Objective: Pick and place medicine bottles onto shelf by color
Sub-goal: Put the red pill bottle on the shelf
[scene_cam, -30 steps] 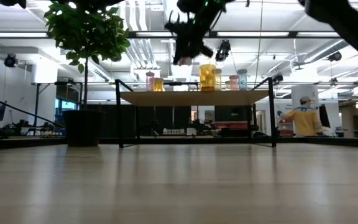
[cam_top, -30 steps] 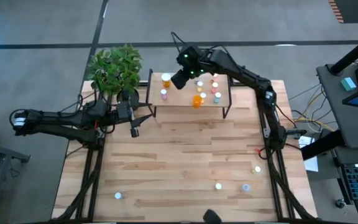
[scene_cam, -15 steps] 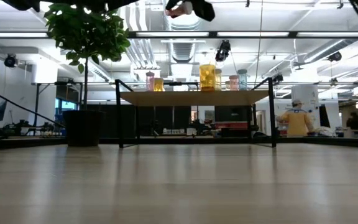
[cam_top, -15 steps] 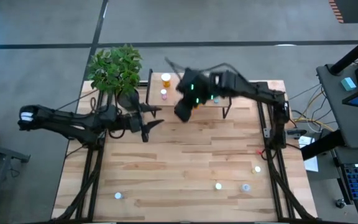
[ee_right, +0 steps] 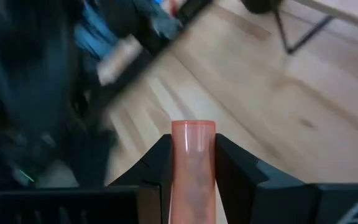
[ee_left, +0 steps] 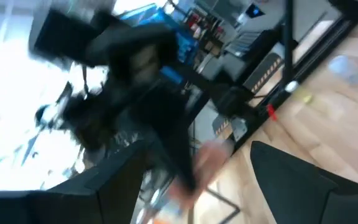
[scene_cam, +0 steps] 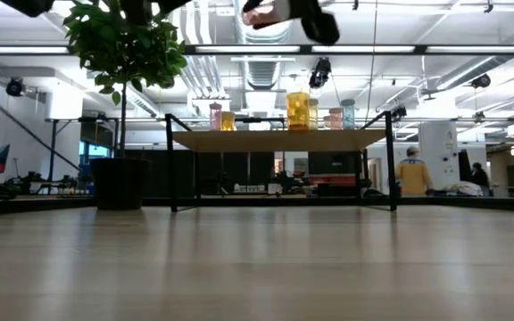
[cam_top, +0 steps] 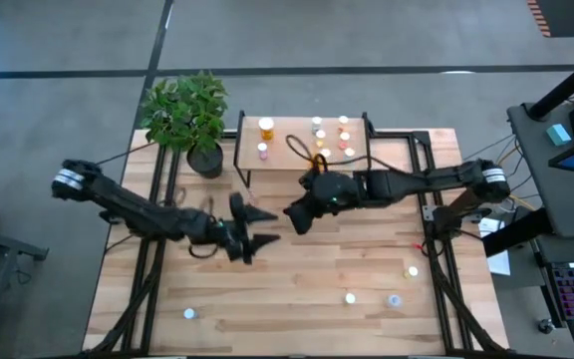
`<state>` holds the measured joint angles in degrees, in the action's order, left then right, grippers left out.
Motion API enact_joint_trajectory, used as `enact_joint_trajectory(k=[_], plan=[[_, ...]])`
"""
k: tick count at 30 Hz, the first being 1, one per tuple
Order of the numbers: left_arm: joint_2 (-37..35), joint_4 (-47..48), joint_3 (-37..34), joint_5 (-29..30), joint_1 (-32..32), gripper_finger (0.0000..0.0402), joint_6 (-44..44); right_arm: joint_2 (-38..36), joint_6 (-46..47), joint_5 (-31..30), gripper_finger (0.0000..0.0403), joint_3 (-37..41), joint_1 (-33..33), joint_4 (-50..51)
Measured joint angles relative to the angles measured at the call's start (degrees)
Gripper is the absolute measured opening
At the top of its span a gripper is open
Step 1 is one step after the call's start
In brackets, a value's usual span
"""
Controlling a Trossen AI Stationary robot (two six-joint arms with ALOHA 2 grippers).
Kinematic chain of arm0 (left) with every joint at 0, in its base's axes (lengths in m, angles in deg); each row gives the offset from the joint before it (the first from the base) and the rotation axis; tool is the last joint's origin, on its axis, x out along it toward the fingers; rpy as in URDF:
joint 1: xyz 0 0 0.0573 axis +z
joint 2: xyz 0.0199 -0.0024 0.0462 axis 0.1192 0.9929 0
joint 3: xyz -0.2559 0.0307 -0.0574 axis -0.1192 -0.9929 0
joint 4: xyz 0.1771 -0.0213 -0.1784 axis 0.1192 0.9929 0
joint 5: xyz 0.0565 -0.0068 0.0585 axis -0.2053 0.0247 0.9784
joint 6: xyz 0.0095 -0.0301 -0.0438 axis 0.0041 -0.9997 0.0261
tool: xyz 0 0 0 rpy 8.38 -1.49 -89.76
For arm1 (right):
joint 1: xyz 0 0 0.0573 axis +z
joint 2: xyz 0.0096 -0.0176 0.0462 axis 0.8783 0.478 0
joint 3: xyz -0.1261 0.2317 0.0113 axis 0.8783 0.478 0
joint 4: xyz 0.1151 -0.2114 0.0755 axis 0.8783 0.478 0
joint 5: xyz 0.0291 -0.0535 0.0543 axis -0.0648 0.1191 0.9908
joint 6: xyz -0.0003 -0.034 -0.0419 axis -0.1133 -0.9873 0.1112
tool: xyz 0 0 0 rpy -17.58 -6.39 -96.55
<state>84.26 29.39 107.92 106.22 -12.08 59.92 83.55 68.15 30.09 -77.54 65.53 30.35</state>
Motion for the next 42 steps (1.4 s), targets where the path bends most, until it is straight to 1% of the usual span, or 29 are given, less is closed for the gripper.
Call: enact_joint_trajectory(k=[2, 4, 5, 7, 10, 12, 13, 14, 20, 23, 31, 36, 39, 42], plan=[[4.9, -4.4, 0.4, 1.8, -2.1, 0.0274, 5.0, -1.6, 4.3, -0.3, 0.0086, 6.1, 0.5, -10.9], [10.2, -9.4, 1.2, 5.6, -4.2, 0.0274, 10.8, -3.3, 8.5, 0.0, 0.0086, 11.5, 1.2, -21.0], [12.6, -11.8, 1.5, 8.6, -5.3, 0.0274, 14.2, -3.8, 10.4, 0.2, 0.0086, 13.8, 1.5, -25.5], [17.7, -19.7, 2.7, 15.9, -6.9, 0.0274, 23.2, -5.0, 13.6, 0.3, 0.0086, 17.9, 1.8, -32.9], [24.3, -32.8, 3.9, 26.2, -7.6, 0.0274, 41.1, -5.3, 17.5, -0.2, 0.0085, 22.7, 2.5, -42.5], [28.2, -40.2, 4.8, 28.9, -7.6, 0.0274, 53.4, -5.3, 19.1, -0.5, 0.0085, 25.0, 3.3, -46.7], [29.9, -43.0, 5.3, 29.1, -7.6, 0.0274, 58.2, -5.3, 19.9, -0.9, 0.0085, 26.0, 3.6, -48.5], [31.2, -44.0, 5.9, 29.4, -7.7, 0.0274, 60.4, -5.3, 20.6, -1.1, 0.0085, 26.7, 3.9, -49.3], [34.0, -44.4, 8.3, 27.7, -7.3, 0.0273, 60.9, -5.3, 21.0, -4.1, 0.0085, 28.3, 5.2, -51.1], [34.0, -44.5, 8.8, 27.5, -7.2, 0.026, 60.9, -5.3, 20.9, -4.5, 0.0086, 28.3, 5.5, -51.9], [33.7, -44.6, 9.9, 27.0, -7.0, 0.0189, 61.3, -5.0, 20.8, -4.7, 0.0085, 27.6, 5.5, -51.4], [33.7, -44.7, 9.9, 26.9, -6.9, 0.015, 65.5, -4.9, 21.9, -4.3, 0.0085, 27.9, 5.5, -51.2], [33.7, -44.7, 9.9, 26.3, -6.9, 0.0128, 65.8, -4.9, 22.3, -4.1, 0.0084, 28.0, 5.5, -50.7], [33.7, -44.7, 10.0, 26.3, -6.9, 0.0106, 65.8, -4.9, 22.3, -4.1, 0.0093, 28.0, 5.5, -50.5]])
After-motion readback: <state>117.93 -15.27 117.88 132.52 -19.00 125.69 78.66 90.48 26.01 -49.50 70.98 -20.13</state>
